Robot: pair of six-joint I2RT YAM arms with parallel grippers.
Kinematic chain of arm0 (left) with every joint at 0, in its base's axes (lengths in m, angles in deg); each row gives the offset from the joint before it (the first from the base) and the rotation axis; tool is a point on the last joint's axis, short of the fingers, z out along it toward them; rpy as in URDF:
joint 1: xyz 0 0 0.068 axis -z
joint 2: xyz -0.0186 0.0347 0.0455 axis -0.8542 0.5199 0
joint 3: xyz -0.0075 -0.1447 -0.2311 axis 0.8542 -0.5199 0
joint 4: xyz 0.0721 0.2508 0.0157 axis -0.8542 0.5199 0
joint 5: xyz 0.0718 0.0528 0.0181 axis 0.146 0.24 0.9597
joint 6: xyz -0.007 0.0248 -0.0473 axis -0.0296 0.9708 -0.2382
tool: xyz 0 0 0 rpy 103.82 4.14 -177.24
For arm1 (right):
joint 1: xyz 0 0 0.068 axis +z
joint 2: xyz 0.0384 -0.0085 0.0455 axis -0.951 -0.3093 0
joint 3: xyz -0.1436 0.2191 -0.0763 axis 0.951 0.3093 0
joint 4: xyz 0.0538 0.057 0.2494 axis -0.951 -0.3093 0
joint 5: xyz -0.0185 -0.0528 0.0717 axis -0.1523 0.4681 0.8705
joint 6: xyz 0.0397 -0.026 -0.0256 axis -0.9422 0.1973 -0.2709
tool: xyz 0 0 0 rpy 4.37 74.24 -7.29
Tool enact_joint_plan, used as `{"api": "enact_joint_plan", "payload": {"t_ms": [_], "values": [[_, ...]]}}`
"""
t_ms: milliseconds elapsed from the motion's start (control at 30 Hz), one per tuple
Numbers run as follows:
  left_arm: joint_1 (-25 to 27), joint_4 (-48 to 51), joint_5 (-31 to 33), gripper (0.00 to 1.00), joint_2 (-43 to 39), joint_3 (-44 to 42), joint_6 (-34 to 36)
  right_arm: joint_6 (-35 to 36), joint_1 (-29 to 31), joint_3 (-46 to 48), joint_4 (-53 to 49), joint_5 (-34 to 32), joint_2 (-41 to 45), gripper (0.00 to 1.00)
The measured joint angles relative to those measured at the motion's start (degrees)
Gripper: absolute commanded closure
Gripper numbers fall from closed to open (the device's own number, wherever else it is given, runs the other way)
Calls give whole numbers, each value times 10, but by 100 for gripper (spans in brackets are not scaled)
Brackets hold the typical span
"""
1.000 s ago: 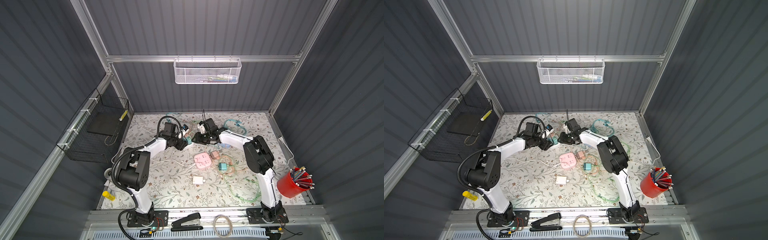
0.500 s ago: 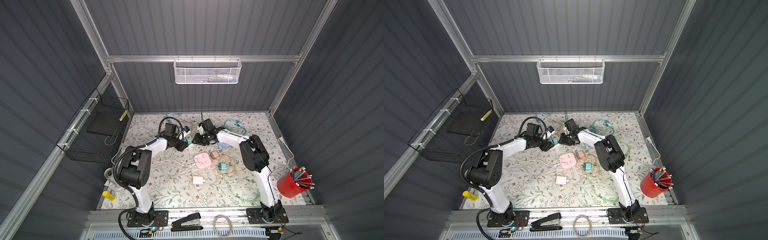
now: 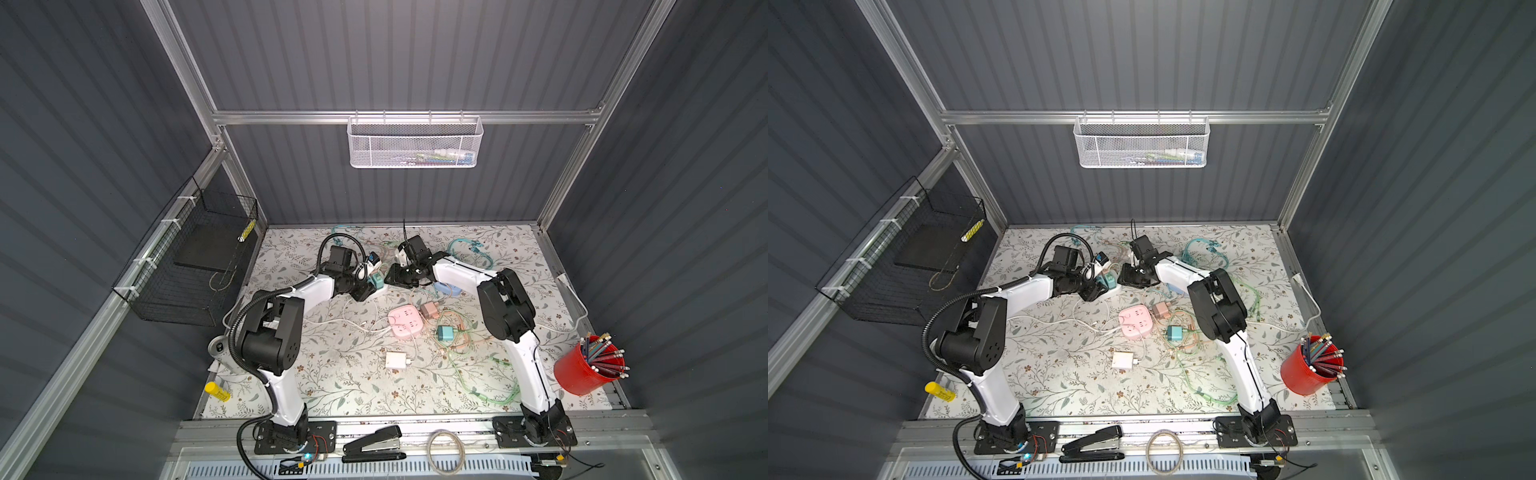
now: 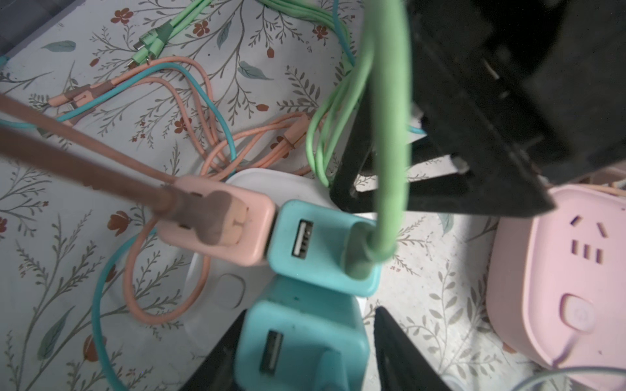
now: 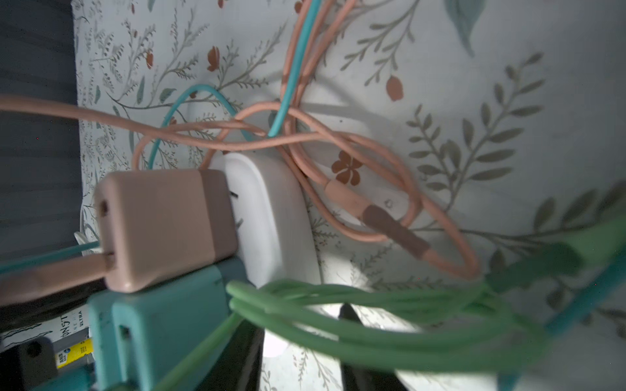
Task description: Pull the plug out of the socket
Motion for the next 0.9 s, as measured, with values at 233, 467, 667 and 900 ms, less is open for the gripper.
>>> {"api": "enact_joint_plan", "payload": {"t_ms": [233, 467, 667, 900], "values": [[-1, 0, -18, 49, 0, 0, 0, 0, 0, -9, -8, -2, -1, 63], [-1, 2, -34, 57, 0, 0, -3, 1, 2, -9, -14, -2, -2, 62], [-3, 5, -39, 62, 0, 0, -3, 3, 4, -6, -12, -4, -2, 62], [-4, 9, -43, 68, -1, 0, -6, 3, 8, 16, 12, -14, 8, 66]]}}
